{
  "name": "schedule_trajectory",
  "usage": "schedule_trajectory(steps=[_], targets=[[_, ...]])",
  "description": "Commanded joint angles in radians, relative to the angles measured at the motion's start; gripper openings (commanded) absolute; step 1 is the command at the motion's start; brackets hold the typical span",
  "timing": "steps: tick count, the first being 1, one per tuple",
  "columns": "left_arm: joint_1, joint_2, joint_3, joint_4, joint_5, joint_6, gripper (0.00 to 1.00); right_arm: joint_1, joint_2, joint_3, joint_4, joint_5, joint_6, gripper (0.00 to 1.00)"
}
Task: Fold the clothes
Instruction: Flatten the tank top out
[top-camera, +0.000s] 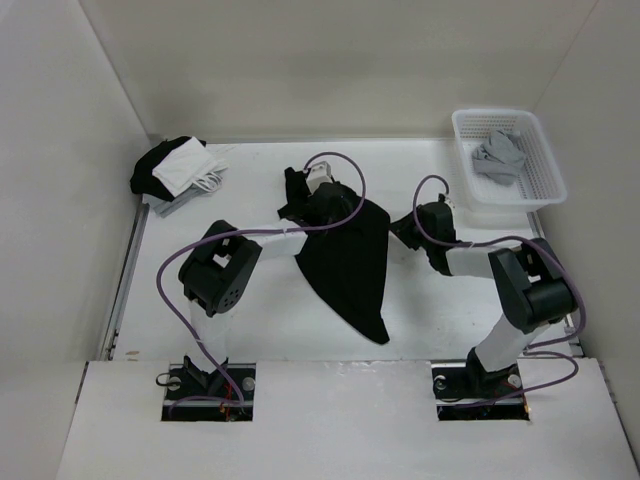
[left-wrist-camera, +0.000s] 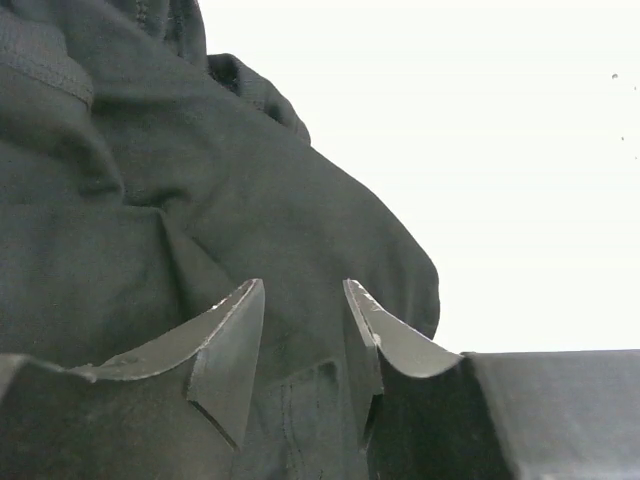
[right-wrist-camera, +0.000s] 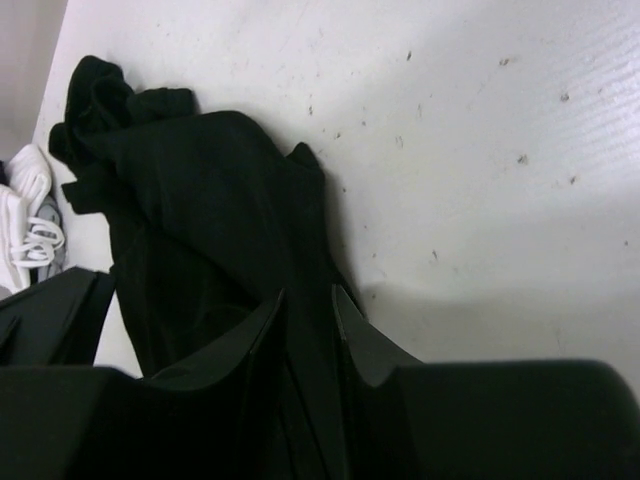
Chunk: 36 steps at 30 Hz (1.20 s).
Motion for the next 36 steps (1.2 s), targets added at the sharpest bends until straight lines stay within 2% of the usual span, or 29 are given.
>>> schedule_trajectory(steps=[1,10,21,26,36], targets=[[0.012,-0.006,0.016,0.023,0.01,0.021,0.36,0.014,-0.079,-0.024,0.056,0.009,-0.008,0.29],[0.022,-0.07,-0.231,0.135,-0.023,-0.071,0.33,0.031,-0.231,-0.07,-0.003,0.014,-0.068,0.3],[0.021,-0.036,-0.217,0.187,0.004,-0.101,0.31,0.097,-0.221,-0.059,-0.005,0.009,-0.084,0.3],[0.015,-0.023,-0.201,0.184,0.019,-0.102,0.28,0.109,-0.21,-0.056,-0.002,0.011,-0.081,0.3],[0.018,-0.01,-0.19,0.17,0.028,-0.102,0.27,0.117,-0.296,-0.091,-0.025,0.014,-0.084,0.35]])
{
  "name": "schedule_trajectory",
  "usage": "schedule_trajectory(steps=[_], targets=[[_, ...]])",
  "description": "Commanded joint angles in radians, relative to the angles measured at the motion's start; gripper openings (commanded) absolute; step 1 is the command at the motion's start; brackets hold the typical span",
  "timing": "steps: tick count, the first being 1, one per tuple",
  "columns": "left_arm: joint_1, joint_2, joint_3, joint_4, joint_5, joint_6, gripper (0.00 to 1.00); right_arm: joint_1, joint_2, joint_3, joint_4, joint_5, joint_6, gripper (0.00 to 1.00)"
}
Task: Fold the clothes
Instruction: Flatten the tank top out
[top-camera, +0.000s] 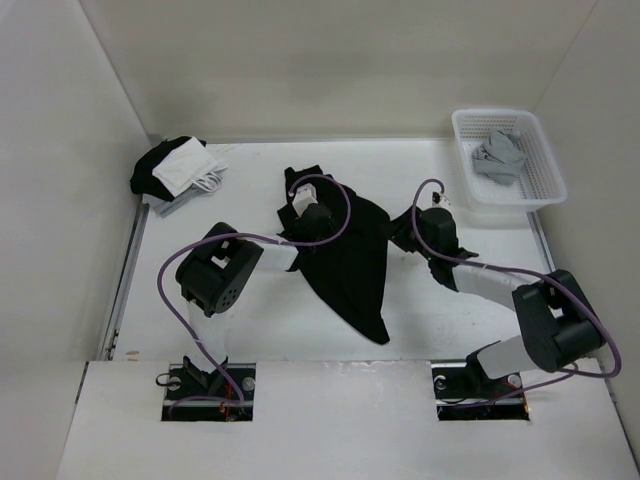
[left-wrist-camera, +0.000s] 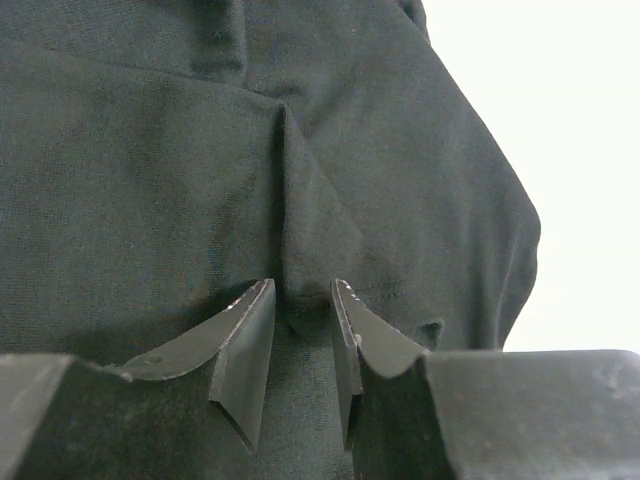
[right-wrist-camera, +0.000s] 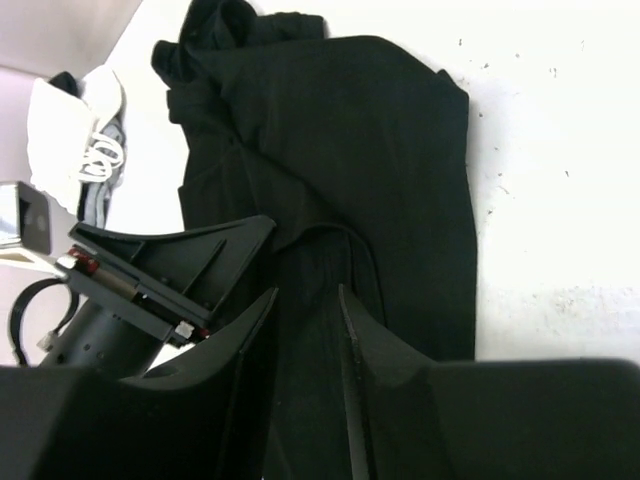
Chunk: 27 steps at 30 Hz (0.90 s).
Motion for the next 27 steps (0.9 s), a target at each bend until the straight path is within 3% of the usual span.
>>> schedule_trajectory(steps=[1,9,15,19,25,27], targets=[[-0.002,0.003,0.032,0.033,0.009,-0.008,0.27,0.009,-0.058,-0.013,0.014,0.01,-0.015,0.35],[0.0,0.0,0.044,0.044,0.022,-0.013,0.17,0.011,-0.093,-0.052,0.005,0.031,-0.016,0.36],[0.004,-0.052,0.043,0.044,0.045,-0.01,0.05,0.011,0.005,-0.051,-0.039,0.082,-0.025,0.47],[0.02,-0.192,-0.035,0.034,0.102,0.002,0.03,0.011,0.103,-0.005,-0.064,0.08,-0.027,0.49],[0.081,-0.514,-0.285,-0.041,0.179,0.002,0.03,0.011,0.175,0.075,-0.104,0.036,-0.004,0.52],[0.104,-0.642,-0.371,-0.107,0.185,0.004,0.03,0.0,0.229,0.114,-0.113,-0.027,0.001,0.47]])
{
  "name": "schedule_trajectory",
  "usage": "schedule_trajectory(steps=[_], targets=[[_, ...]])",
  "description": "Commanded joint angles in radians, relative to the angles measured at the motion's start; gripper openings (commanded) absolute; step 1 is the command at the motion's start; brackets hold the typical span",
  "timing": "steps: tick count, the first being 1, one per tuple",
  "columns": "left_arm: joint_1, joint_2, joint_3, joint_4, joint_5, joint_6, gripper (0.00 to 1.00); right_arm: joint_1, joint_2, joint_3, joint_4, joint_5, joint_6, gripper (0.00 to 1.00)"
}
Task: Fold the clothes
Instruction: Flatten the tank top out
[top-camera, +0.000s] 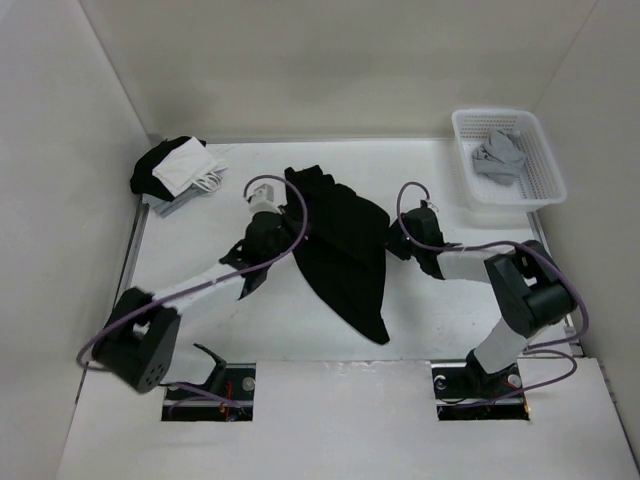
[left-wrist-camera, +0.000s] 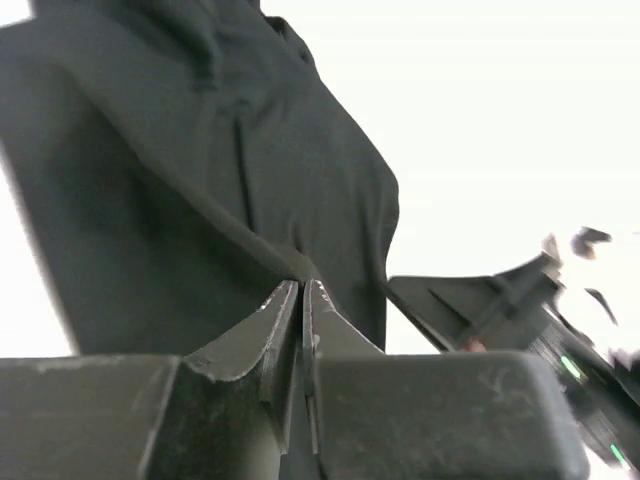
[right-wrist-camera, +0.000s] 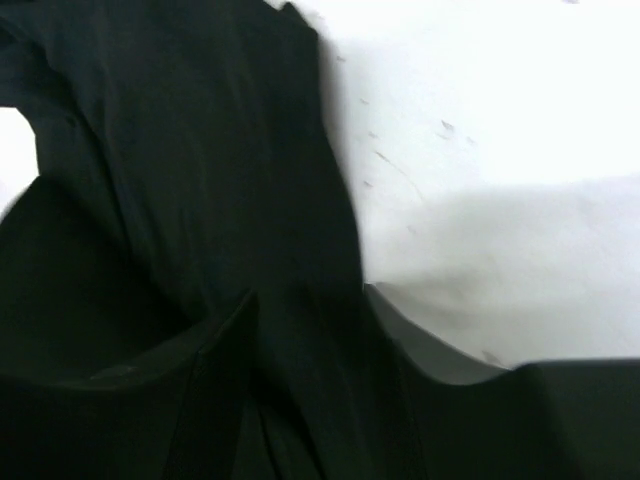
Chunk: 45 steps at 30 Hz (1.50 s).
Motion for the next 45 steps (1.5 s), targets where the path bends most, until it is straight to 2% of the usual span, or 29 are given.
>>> schedule_trajectory(steps=[1,3,4,6,10,12,13,17,21,23,25,28,32,36,45], targets=[[0.038,-0.203,-0.125,-0.105,0.041,0.008,0.03,-0.006,0.087,0.085,-0.013,-0.089,0.02,0.4],[0.058,-0.315,-0.186,-0.179,0.042,0.012,0.03,-0.016,0.127,0.11,0.0,-0.11,0.037,0.15],[0.075,-0.383,-0.218,-0.228,0.042,0.019,0.03,-0.02,0.14,0.121,0.017,-0.104,0.041,0.07],[0.11,-0.51,-0.277,-0.317,0.044,0.025,0.03,-0.026,0.142,0.16,0.022,-0.081,0.035,0.02],[0.199,-0.731,-0.363,-0.504,0.05,0.046,0.03,-0.062,0.126,0.321,-0.061,-0.028,-0.026,0.01],[0.248,-0.811,-0.392,-0.578,0.056,0.052,0.03,-0.079,0.134,0.419,-0.117,0.012,-0.067,0.03],[0.27,-0.836,-0.407,-0.596,0.065,0.049,0.03,-0.082,0.141,0.455,-0.127,0.026,-0.084,0.08],[0.32,-0.88,-0.423,-0.639,0.098,0.034,0.02,-0.084,0.096,0.446,-0.133,0.116,-0.144,0.42],[0.348,-0.972,-0.409,-0.695,0.087,-0.003,0.01,-0.035,-0.106,0.236,-0.138,0.13,-0.163,0.44],[0.363,-1.023,-0.386,-0.696,0.102,-0.023,0.01,0.028,-0.2,0.124,-0.171,0.13,-0.161,0.4],[0.368,-1.055,-0.351,-0.698,0.116,-0.04,0.01,0.097,-0.278,0.044,-0.255,0.144,-0.15,0.38],[0.348,-1.055,-0.318,-0.699,0.128,-0.037,0.01,0.206,-0.445,-0.086,-0.372,0.26,-0.071,0.37],[0.319,-1.04,-0.367,-0.679,0.15,-0.047,0.02,0.347,-0.622,-0.168,-0.619,0.38,0.102,0.44],[0.296,-1.055,-0.387,-0.676,0.144,-0.043,0.02,0.445,-0.652,-0.186,-0.803,0.431,0.244,0.48],[0.251,-1.066,-0.39,-0.604,0.15,-0.04,0.02,0.51,-0.609,-0.206,-0.859,0.439,0.394,0.41]])
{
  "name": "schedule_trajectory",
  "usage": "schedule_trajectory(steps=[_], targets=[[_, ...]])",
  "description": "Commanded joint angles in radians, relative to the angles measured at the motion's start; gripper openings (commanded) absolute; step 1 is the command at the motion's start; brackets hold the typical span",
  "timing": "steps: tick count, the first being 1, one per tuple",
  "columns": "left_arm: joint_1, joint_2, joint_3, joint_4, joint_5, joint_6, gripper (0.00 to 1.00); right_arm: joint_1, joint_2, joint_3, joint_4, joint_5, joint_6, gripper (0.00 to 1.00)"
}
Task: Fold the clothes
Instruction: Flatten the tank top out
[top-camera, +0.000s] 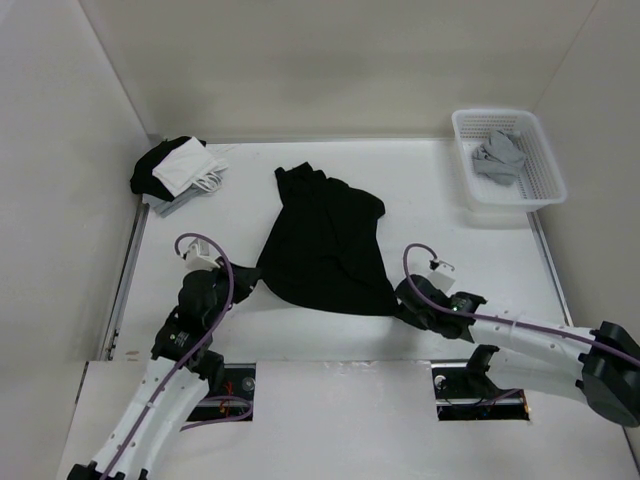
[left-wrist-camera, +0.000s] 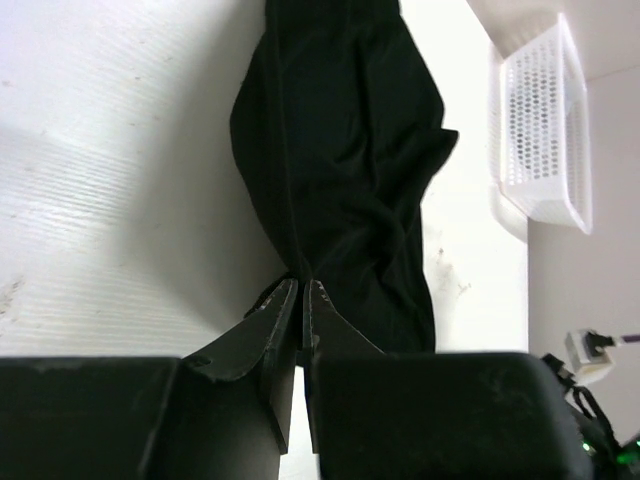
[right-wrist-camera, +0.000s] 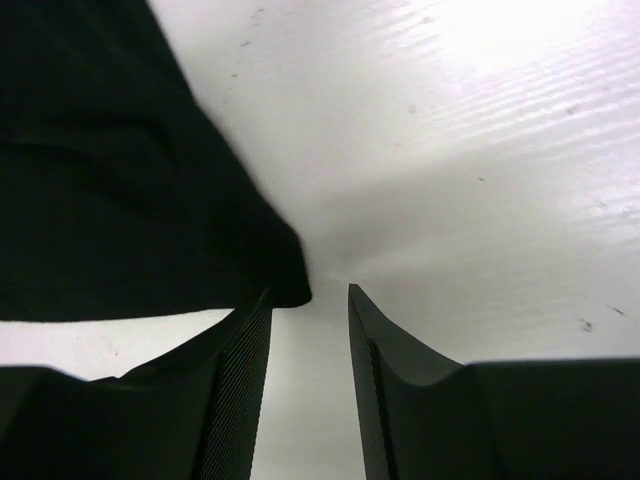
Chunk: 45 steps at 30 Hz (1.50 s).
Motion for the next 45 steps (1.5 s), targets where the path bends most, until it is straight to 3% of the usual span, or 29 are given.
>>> schedule_trajectory(steps=[1,5,9,14,16,19,22,24,29,33,36,39,42,45], targets=[[-0.022,-0.021,-0.005,0.073,0.012,-0.003,0.02,0.013,-0.002,0.008,-0.054,0.063,0.097,0.4],[-0.031,-0.031,0.047,0.06,-0.008,0.031,0.02,0.013,0.07,0.038,-0.05,0.057,0.099,0.38],[-0.031,-0.049,0.113,0.018,-0.085,0.08,0.02,0.013,0.134,0.029,0.059,0.006,0.091,0.35],[-0.049,-0.051,0.112,0.008,-0.094,0.08,0.02,0.015,0.151,0.02,0.115,-0.015,0.09,0.34],[-0.052,-0.051,0.096,0.007,-0.094,0.078,0.02,0.015,0.157,0.011,0.122,-0.017,0.088,0.29],[-0.049,-0.052,0.092,0.007,-0.093,0.075,0.02,0.015,0.15,0.004,0.124,-0.002,0.091,0.09],[-0.043,-0.032,0.131,0.031,-0.094,0.078,0.02,0.073,0.052,0.053,0.072,0.135,0.07,0.03],[-0.04,0.007,0.189,0.085,-0.097,0.069,0.02,0.128,-0.031,0.147,-0.049,0.277,0.021,0.02],[-0.086,0.077,0.405,0.194,-0.135,0.057,0.0,0.246,-0.204,0.519,-0.362,0.579,-0.151,0.01],[-0.086,0.09,0.64,0.203,-0.235,0.152,0.01,0.407,-0.244,0.854,-0.418,0.817,-0.379,0.01],[-0.065,0.133,0.786,0.232,-0.284,0.213,0.01,0.566,-0.188,1.096,-0.312,1.004,-0.647,0.01],[-0.04,0.182,0.897,0.273,-0.31,0.254,0.01,0.714,-0.114,1.277,-0.048,1.098,-1.029,0.0],[-0.007,0.254,0.987,0.323,-0.332,0.305,0.01,0.676,-0.083,1.292,0.357,0.883,-1.402,0.0],[0.01,0.326,1.007,0.349,-0.327,0.317,0.01,0.578,-0.056,1.203,0.669,0.801,-1.634,0.01]])
